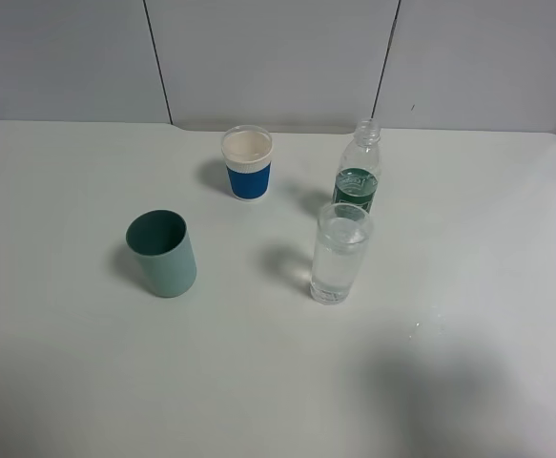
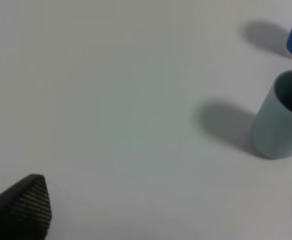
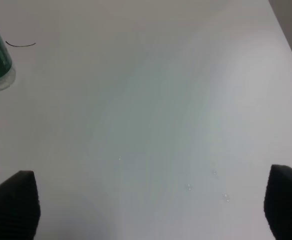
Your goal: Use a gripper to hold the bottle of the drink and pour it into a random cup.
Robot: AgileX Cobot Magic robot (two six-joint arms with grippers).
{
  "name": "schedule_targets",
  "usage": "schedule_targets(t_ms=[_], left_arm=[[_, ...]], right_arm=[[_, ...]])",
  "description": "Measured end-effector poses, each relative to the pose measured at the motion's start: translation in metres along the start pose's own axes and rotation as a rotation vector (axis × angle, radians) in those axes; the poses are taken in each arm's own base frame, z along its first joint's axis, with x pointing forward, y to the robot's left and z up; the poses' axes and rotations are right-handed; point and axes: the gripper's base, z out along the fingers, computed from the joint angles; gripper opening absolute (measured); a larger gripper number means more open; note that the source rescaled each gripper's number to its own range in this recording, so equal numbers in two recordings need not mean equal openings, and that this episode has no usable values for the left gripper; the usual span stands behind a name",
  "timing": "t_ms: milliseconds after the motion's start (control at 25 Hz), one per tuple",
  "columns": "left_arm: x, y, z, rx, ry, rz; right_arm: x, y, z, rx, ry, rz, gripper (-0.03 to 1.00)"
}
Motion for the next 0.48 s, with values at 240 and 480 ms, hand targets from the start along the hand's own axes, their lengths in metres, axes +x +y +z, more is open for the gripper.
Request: schedule_targets(t_ms=[240,480], left_arm=[[0.0,0.0,0.0,0.0,0.0,0.0],[0.0,0.0,0.0,0.0,0.0,0.0]], right_arm=[[0.0,0.0,0.0,0.0,0.0,0.0,0.87],[0.0,0.0,0.0,0.0,0.0,0.0,0.87]])
